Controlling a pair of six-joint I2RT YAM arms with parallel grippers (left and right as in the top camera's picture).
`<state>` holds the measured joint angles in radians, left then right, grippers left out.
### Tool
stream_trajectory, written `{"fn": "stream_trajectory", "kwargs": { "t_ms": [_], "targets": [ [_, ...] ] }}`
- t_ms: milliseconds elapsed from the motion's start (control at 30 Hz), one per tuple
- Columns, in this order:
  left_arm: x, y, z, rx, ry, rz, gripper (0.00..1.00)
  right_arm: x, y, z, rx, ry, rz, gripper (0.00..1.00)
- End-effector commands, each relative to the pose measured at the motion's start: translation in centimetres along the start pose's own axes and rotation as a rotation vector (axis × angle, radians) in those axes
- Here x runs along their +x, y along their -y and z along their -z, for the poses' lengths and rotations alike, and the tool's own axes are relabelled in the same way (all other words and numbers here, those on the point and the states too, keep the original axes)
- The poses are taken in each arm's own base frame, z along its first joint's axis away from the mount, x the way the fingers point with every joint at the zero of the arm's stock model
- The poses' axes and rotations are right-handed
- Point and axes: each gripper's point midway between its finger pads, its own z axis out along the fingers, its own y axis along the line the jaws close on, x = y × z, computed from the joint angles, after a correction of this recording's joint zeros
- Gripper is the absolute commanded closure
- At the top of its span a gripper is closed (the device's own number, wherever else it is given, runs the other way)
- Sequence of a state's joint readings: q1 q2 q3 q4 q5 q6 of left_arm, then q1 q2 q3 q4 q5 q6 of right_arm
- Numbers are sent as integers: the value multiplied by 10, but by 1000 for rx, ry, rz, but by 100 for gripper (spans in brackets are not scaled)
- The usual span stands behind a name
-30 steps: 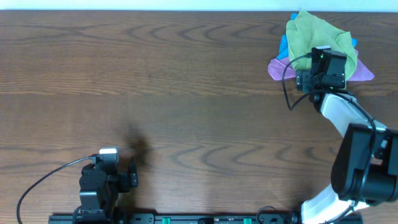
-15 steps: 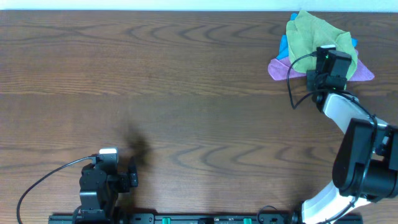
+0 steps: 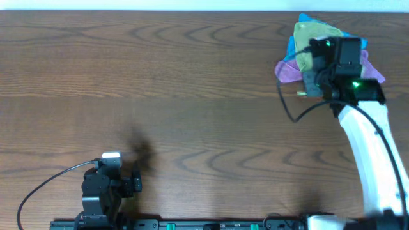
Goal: Fold the cloth
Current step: 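Lift the yellow-green cloth with the right gripper and carry it left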
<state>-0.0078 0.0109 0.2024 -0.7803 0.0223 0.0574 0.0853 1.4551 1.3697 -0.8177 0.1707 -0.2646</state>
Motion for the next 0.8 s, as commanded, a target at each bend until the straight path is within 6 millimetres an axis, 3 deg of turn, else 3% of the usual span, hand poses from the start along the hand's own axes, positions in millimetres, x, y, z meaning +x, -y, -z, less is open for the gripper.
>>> {"fn": "stream_trajectory", "kwargs": {
  "t_ms": [0,100,200,300,467,533,600,767],
  "targets": [
    [15,1,-4,5,-47,-20,5,-30,-40,38,-92,64,24,99],
    [15,1,-4,5,-47,-20,5,-57,-79,71,-178,148,100,99],
    [15,1,-4,5,-47,-20,5,-71,-138,108,-344,217,148,99],
    [15,1,-4,5,-47,-20,5,-62,-184,128,-442,197,129,99],
    [15,1,-4,5,-47,-20,5,-45,-232,152,-560,150,113,99],
    [15,1,-4,5,-47,-20,5,-43,-247,155,-612,142,111,99],
    [15,1,-4,5,-47,-20,5,-45,-254,145,-619,134,110,99],
    [15,1,-4,5,-47,-20,5,-86,-269,117,-682,222,48,99]
  ]
}}
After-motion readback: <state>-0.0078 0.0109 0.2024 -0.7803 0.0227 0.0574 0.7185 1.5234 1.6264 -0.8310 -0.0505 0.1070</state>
